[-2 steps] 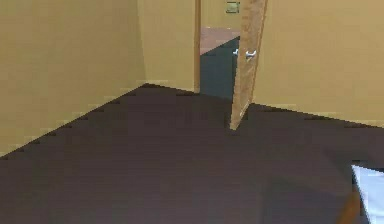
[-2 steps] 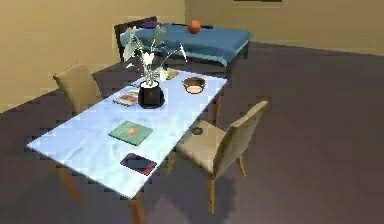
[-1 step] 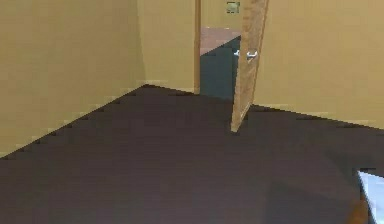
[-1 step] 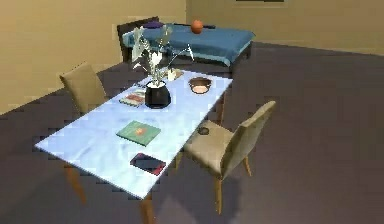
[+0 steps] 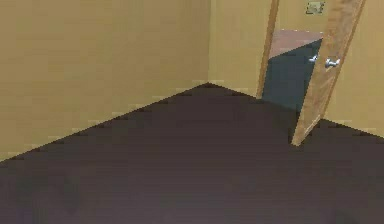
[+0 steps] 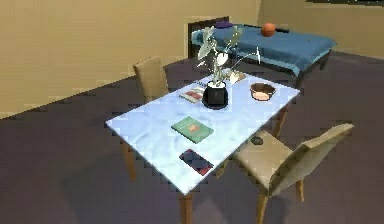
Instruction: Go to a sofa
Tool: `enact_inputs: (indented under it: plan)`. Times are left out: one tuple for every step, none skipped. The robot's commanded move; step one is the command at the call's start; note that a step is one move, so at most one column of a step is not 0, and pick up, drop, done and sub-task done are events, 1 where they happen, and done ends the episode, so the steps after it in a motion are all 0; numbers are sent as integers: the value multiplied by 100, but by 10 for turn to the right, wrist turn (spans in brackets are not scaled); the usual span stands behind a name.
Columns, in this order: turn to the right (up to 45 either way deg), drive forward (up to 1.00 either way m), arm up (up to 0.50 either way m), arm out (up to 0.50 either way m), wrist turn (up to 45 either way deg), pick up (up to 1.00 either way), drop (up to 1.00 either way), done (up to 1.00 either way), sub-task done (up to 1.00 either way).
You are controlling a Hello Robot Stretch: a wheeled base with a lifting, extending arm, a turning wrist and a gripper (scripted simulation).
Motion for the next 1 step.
enact_inputs:
  plan:
    - [0, 25, 0, 0, 0, 0, 0, 0, 0]
